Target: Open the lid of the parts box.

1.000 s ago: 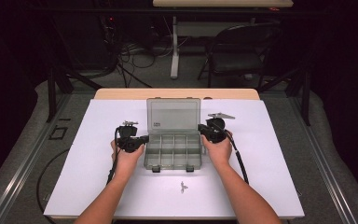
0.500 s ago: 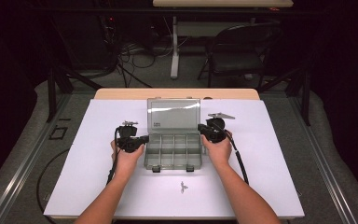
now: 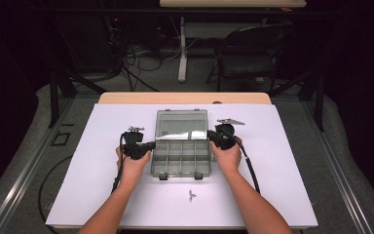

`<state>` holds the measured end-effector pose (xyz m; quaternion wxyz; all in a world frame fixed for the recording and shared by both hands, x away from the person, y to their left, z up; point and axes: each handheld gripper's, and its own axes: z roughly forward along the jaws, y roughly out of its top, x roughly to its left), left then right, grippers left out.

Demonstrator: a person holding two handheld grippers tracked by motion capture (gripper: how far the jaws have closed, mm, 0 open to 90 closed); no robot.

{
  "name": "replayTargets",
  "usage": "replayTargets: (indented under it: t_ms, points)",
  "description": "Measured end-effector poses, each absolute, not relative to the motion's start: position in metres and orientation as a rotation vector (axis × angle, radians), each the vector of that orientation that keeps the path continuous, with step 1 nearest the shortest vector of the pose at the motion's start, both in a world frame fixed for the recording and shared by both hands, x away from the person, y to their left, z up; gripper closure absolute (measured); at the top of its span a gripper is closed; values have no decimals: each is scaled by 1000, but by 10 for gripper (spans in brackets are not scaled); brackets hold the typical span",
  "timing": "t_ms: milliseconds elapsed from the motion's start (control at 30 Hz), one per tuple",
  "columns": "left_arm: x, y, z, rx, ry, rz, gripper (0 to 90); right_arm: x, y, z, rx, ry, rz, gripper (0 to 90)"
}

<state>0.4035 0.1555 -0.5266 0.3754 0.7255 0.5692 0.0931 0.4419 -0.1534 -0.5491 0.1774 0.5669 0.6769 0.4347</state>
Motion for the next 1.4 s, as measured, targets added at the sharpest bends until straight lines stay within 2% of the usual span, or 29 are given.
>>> replayTargets:
  t_ms: [1267,1400]
  points:
    - [403,157,-528,1838,1458,228,870,441,-152,-552,1591,1914,1219,863]
    - [403,159,-529,1809,1458,214,857,440,-154,-550,1596,1915,1237,832]
